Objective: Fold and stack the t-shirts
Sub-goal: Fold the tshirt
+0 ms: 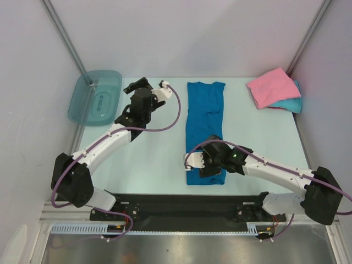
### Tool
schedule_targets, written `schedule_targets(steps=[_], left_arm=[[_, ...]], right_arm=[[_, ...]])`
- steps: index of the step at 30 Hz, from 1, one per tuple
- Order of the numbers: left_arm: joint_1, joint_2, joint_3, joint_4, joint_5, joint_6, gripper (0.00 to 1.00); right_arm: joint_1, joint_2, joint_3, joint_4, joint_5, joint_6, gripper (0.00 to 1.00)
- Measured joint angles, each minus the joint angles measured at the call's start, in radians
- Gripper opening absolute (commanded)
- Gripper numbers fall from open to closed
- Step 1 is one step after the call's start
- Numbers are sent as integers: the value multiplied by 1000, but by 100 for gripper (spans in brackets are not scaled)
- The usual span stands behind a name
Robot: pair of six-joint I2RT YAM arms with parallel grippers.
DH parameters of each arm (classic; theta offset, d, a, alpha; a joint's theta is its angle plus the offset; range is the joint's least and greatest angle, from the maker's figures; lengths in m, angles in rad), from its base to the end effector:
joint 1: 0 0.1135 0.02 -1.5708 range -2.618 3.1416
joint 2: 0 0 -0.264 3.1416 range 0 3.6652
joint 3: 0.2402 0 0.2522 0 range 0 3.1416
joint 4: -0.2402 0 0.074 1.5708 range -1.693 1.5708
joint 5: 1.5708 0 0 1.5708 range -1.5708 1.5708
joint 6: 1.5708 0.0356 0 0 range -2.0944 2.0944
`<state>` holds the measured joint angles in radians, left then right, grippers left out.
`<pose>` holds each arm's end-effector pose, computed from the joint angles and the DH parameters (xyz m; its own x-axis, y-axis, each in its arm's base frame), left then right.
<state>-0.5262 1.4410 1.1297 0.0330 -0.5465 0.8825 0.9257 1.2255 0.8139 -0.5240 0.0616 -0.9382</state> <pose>0.3014 -0.1537 0.3287 -0.1532 0.8521 -0.5005 0.1816 0.5221 0.8333 0.1485 0.1938 0.2307 0.3393 -0.8878 -0.3108 -0.8489 -0.1466 -0.5078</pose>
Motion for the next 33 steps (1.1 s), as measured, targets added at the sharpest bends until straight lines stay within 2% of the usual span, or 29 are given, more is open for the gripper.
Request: schedule_targets(steps=[3, 6, 8, 10, 12, 13, 15, 22, 33], left_arm=[[0, 0, 0, 13, 0, -2, 100], [0, 0, 0, 18, 0, -2, 100], [0, 0, 0, 20, 0, -2, 100], [0, 0, 0, 23, 0, -2, 100], [0, 0, 0, 28, 0, -3, 100], [0, 0, 0, 30, -1, -3, 100], [0, 0, 0, 32, -1, -9, 100], [-2, 0, 0, 34, -1, -16, 100], [-4, 13, 27, 45, -1, -18, 100]], right_arm=[[1, 0, -1, -60, -28, 41, 75], [5, 1, 18, -152, -81, 80, 55], [6, 3, 51, -219, -114, 104, 46], [7, 5, 81, -264, -142, 119, 45], [8, 5, 86, -283, -154, 126, 39], [8, 5, 82, -294, -158, 126, 30], [6, 1, 55, -299, -159, 126, 21], [-16, -15, -96, -295, -166, 126, 11], [-56, -37, -85, -323, -186, 126, 4]])
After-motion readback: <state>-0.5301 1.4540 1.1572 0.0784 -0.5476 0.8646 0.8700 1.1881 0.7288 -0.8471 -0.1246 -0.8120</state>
